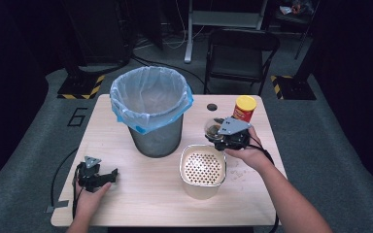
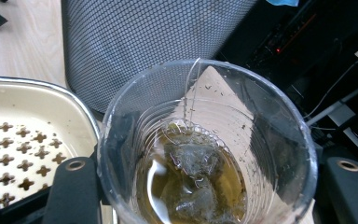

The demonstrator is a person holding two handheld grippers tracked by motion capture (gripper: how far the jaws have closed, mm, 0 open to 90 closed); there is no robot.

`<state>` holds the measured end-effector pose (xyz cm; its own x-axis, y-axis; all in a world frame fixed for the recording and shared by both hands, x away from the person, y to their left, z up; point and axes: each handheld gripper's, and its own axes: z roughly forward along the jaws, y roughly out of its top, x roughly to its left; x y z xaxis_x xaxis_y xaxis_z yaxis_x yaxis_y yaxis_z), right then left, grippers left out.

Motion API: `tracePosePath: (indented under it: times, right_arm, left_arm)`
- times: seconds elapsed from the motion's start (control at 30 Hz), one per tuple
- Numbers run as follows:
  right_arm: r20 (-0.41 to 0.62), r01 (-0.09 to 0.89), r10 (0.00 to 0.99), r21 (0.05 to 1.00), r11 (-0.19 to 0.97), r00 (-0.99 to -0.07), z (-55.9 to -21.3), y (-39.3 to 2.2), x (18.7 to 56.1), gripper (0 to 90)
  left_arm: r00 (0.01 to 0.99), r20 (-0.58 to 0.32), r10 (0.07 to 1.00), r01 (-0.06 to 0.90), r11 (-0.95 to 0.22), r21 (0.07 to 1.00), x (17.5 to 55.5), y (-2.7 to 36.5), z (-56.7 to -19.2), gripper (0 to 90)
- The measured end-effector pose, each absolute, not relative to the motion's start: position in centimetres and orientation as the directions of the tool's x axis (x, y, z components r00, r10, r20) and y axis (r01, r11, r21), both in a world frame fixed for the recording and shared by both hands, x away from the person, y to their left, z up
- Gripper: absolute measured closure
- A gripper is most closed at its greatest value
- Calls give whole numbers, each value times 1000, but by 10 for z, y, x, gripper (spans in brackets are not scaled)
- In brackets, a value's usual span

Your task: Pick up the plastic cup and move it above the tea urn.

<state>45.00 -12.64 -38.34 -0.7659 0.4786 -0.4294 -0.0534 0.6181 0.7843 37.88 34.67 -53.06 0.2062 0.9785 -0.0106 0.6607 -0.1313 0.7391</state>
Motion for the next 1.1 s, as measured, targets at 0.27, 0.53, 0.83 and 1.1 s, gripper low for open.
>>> tracePosePath:
  times: [0.27, 0.53, 0.83, 1.1]
  right_arm:
    - [-470, -150, 413, 782, 606, -780, -389, -125, 452, 340]
    - [-507, -211, 361, 762, 612, -783, -392, -123, 454, 338]
    - [-574, -275, 325, 720, 637, -751, -393, -119, 449, 340]
    - [-752, -399, 227, 550, 734, -619, -400, -108, 433, 340]
  left_arm:
    - [206, -11, 978, 661, -131, 739, 379, 347, -531, 136]
    - [206, -11, 978, 661, -131, 739, 379, 347, -531, 136]
    - [206, -11, 978, 661, -131, 739, 379, 347, -531, 136]
    - [206, -11, 978, 661, -131, 739, 379, 347, -531, 136]
